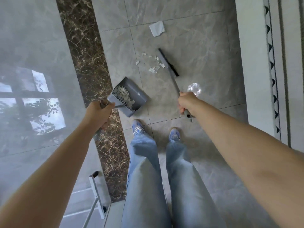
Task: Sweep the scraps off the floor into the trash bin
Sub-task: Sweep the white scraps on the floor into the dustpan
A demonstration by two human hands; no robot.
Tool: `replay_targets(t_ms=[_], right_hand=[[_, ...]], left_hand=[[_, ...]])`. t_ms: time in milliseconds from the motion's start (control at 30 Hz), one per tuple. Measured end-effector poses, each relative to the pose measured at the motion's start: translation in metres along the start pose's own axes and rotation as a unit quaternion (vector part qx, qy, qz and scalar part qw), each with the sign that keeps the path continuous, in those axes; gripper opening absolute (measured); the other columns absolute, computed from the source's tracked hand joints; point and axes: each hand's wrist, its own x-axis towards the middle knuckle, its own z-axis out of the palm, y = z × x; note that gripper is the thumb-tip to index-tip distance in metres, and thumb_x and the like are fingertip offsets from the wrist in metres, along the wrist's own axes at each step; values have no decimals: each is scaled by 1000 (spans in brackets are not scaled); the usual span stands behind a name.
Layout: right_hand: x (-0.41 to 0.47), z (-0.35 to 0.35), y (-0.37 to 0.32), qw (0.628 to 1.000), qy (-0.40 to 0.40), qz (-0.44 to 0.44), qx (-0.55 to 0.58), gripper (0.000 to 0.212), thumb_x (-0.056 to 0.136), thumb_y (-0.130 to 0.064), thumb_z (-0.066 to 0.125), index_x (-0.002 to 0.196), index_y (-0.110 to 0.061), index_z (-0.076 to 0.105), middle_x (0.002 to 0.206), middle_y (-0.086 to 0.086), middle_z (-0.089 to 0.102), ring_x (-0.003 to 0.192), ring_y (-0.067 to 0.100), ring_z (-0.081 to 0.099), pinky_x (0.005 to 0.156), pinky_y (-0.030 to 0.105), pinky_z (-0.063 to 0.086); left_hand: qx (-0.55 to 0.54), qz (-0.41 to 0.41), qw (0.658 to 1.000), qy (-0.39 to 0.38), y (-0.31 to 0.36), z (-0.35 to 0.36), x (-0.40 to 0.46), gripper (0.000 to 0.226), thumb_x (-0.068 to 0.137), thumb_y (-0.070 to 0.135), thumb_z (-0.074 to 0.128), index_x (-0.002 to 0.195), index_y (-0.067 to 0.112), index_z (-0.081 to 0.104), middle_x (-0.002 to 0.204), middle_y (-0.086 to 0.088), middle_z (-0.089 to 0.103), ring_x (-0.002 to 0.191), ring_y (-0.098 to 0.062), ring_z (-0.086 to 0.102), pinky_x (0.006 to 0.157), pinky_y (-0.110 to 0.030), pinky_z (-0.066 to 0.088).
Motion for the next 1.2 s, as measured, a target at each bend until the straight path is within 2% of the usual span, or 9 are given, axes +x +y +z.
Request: replay_targets(t_ms=[67, 167, 300, 500, 600, 800, 867, 1000, 1200], right_hand=[[-19, 36, -7, 1000, -22, -3, -3, 46, 89, -1, 43, 134, 2, 49, 66, 9, 50, 52, 21, 48, 49, 32, 42], [-49, 88, 5, 999, -39, 22, 12, 61, 91, -1, 37, 149, -19, 35, 75, 6, 53, 45, 20, 48, 43, 30, 39], [-88, 131, 25, 995, -65, 31, 66, 61, 94, -6, 38, 150, -29, 35, 61, -7, 40, 36, 17, 39, 40, 26, 31], [-128, 141, 27, 986, -36, 40, 156, 23, 103, -17, 36, 104, -34, 52, 52, 0, 29, 30, 9, 24, 38, 16, 21], [-121, 134, 10, 985, -32, 43, 164, 40, 101, -12, 35, 125, -42, 43, 53, 1, 34, 29, 8, 31, 33, 16, 25], [-119, 154, 1, 982, -54, 67, 167, 41, 101, -11, 36, 139, -21, 48, 53, -1, 27, 30, 8, 23, 34, 13, 20], [-132, 165, 8, 978, -60, 65, 187, 39, 102, -11, 37, 139, -13, 49, 58, 1, 25, 35, 11, 21, 37, 14, 18], [-139, 167, -3, 976, -31, 28, 213, 40, 102, -10, 39, 135, -30, 51, 53, -1, 28, 35, 10, 21, 36, 14, 18], [-66, 124, -88, 998, 13, -42, 50, 67, 88, -1, 43, 150, -24, 34, 49, 1, 46, 39, 17, 39, 45, 29, 36]], left_hand=[[13, -7, 1000, 8, -7, -8, 12, 39, 92, 36, 60, 79, 0, 60, 50, -10, 50, 35, -20, 41, 42, -24, 37], [19, -4, 999, 32, -10, -16, 23, 38, 92, 36, 59, 79, 1, 63, 56, -13, 54, 42, -24, 45, 51, -31, 41], [20, 1, 999, 39, -6, -22, 23, 35, 93, 36, 55, 75, 7, 60, 54, -9, 51, 42, -25, 46, 51, -33, 43], [44, 28, 998, 38, 0, -25, 13, 35, 96, 27, 51, 63, 19, 52, 59, -5, 55, 57, -28, 57, 58, -31, 49], [59, 27, 997, 34, 0, -26, 13, 36, 96, 25, 50, 62, 15, 51, 60, -6, 54, 56, -25, 53, 49, -27, 41], [69, 35, 997, 13, 0, -29, 21, 37, 99, 33, 50, 66, 14, 52, 61, -8, 56, 47, -21, 52, 32, -21, 36], [47, 30, 998, -11, -9, -44, 24, 35, 98, 32, 53, 74, 8, 59, 57, -8, 55, 44, -23, 50, 40, -22, 40], [-38, 6, 999, 12, -43, -95, 19, 30, 99, 27, 55, 75, 9, 60, 46, -2, 48, 35, -15, 39, 38, -21, 33], [-127, -31, 991, 18, -60, -146, 14, 38, 99, 28, 55, 69, 6, 53, 40, 0, 32, 32, -14, 26, 36, -20, 27]])
